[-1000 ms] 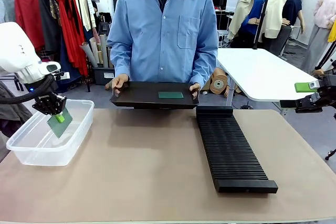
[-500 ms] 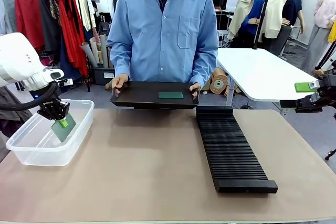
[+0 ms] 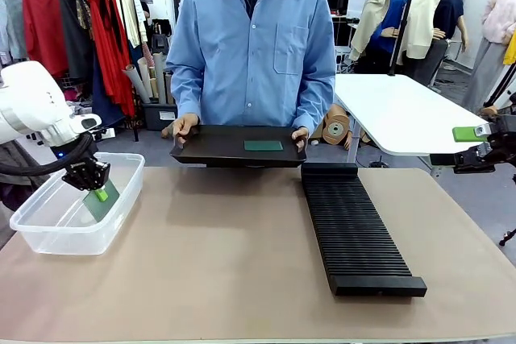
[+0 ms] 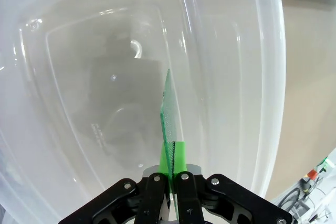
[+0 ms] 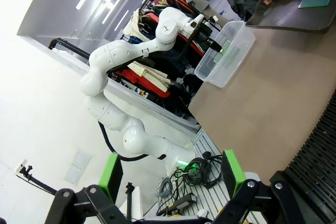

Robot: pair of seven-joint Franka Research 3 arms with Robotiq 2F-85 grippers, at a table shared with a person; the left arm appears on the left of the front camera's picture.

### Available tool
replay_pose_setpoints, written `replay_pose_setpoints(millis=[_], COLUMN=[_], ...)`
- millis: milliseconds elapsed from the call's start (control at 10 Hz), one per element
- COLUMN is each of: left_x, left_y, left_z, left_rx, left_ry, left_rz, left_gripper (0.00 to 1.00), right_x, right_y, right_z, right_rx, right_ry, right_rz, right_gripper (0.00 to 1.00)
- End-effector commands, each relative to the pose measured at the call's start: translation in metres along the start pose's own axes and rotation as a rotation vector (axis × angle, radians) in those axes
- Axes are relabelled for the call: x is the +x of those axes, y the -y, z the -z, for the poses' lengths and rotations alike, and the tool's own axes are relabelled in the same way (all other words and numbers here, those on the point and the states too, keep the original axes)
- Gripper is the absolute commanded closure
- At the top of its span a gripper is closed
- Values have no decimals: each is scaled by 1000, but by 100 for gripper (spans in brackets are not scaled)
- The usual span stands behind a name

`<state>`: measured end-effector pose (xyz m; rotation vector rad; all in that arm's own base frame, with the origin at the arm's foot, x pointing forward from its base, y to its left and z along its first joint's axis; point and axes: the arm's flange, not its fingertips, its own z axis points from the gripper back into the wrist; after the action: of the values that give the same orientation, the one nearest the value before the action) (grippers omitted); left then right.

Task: Sort PCBs into racks and boxes based on the side picked up.
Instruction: If the short side of the Blank PCB is picked up, insert it into the PCB Rack ; if the long side is picked up, place it in the Organizing box.

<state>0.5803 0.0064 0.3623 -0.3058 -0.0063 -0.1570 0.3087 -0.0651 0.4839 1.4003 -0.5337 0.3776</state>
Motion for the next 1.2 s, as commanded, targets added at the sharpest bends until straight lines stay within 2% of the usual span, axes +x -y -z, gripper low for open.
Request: replay_pose_setpoints(millis=[0, 100, 500, 1100], left_x=[5, 6, 8, 4], left_y=[0, 1, 3, 23], left_z=[-3, -3, -7, -35], left_rx=[-21, -14, -4, 109], left_ry=[3, 5, 16, 45], left_rz=[11, 9, -6, -7], left_gripper=[96, 82, 2, 0], right_x=[4, 4, 4, 4], right_y=[-2, -2, -2, -2], right_z=[-1, -1, -1, -1], right_rx=[4, 4, 4, 4], right_ry=[-5, -5, -5, -5], right_rz=[-11, -11, -11, -11], right_gripper=[0, 0, 0, 0])
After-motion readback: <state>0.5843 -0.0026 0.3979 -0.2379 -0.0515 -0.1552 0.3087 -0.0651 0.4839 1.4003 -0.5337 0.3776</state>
